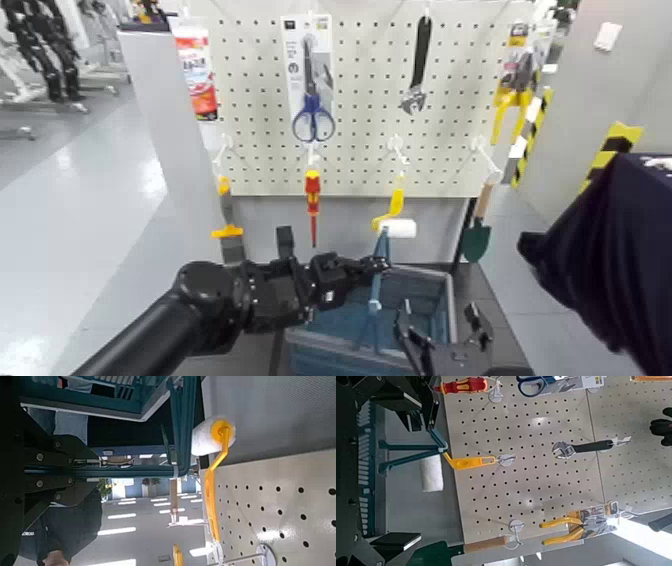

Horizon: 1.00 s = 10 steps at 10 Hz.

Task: Grasp the handle of the crate.

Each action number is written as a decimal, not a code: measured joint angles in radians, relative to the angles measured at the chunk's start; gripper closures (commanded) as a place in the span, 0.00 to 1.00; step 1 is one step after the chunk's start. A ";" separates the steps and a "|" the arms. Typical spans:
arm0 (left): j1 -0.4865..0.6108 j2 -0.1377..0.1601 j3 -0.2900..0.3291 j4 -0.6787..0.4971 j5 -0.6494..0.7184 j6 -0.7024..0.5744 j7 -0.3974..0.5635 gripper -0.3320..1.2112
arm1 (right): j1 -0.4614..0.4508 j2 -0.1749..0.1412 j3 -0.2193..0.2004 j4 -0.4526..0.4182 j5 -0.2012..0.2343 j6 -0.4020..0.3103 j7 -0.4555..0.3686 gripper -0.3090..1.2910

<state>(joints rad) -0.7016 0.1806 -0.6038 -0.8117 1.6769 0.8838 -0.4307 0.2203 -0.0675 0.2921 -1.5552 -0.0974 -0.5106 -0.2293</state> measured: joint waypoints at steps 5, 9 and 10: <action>0.028 -0.003 0.012 -0.019 0.000 -0.027 -0.006 0.99 | 0.008 0.000 -0.008 0.000 -0.001 -0.002 -0.001 0.28; 0.090 -0.003 0.050 -0.117 0.000 -0.037 0.022 0.99 | 0.019 0.000 -0.022 -0.005 0.001 0.000 -0.004 0.28; 0.113 0.003 0.063 -0.168 0.003 -0.037 0.036 0.99 | 0.022 0.000 -0.026 -0.006 0.002 0.000 -0.005 0.28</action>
<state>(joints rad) -0.5881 0.1832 -0.5405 -0.9798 1.6797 0.8472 -0.3944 0.2428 -0.0675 0.2657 -1.5616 -0.0952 -0.5103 -0.2347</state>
